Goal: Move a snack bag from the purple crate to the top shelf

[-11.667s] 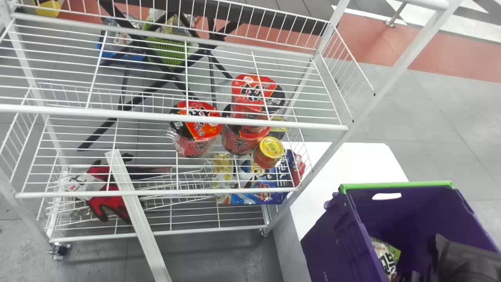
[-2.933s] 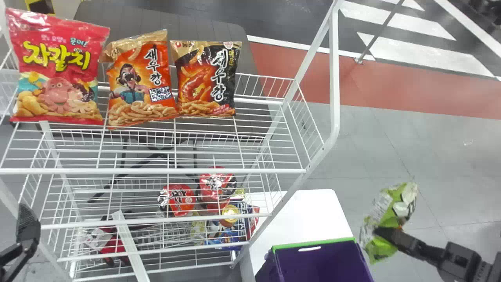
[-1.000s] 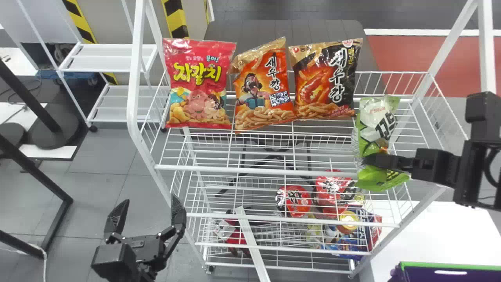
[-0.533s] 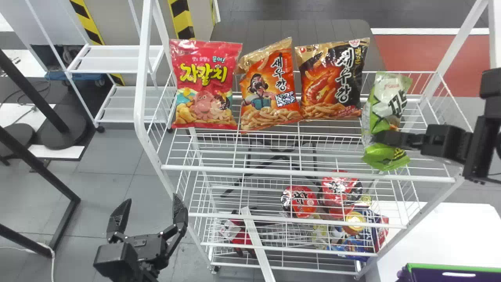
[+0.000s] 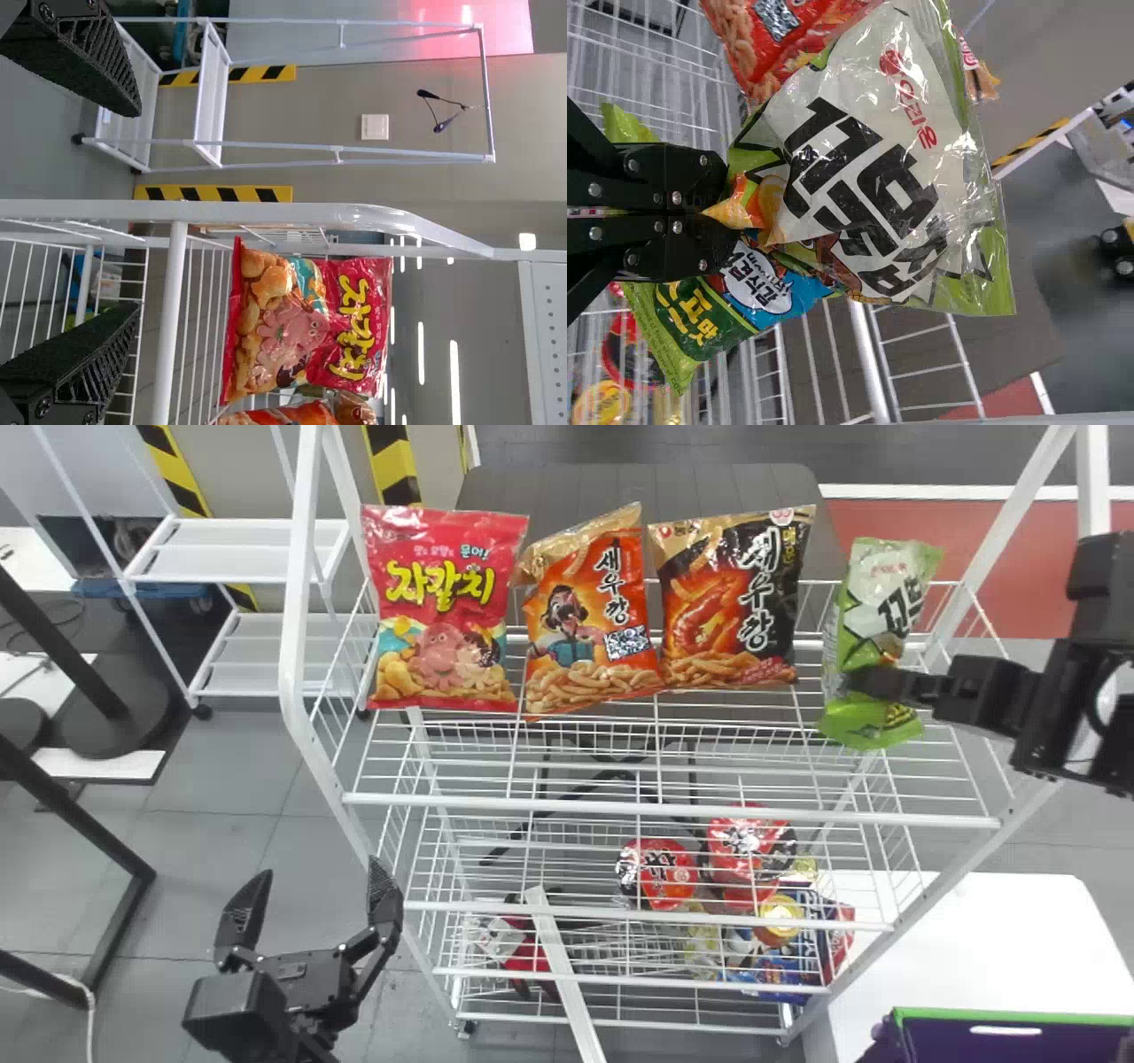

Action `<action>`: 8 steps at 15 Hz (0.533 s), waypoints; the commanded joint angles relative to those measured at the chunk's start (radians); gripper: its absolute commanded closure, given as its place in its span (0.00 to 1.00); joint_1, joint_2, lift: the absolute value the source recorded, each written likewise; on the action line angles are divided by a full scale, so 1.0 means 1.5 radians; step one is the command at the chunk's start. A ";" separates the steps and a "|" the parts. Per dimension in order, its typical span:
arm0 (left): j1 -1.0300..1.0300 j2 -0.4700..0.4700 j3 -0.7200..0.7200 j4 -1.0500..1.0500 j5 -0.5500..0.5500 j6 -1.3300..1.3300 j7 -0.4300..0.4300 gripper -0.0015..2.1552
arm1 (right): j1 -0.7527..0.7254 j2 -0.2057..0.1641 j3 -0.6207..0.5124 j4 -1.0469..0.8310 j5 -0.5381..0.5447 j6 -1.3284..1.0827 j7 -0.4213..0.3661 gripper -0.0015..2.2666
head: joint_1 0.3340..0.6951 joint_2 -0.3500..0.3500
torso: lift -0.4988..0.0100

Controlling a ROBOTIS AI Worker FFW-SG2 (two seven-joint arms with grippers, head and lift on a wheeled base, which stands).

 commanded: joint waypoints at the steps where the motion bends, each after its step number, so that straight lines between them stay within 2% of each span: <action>1: 0.000 0.000 0.000 0.002 0.000 -0.005 0.000 0.01 | -0.005 0.000 0.004 0.039 0.001 -0.077 -0.012 0.90 | 1.00 0.52 | 0.98; 8: 0.000 0.001 0.001 0.014 0.007 -0.030 0.001 0.01 | 0.003 0.001 0.031 0.109 0.003 -0.238 -0.078 0.87 | 1.00 0.50 | 0.98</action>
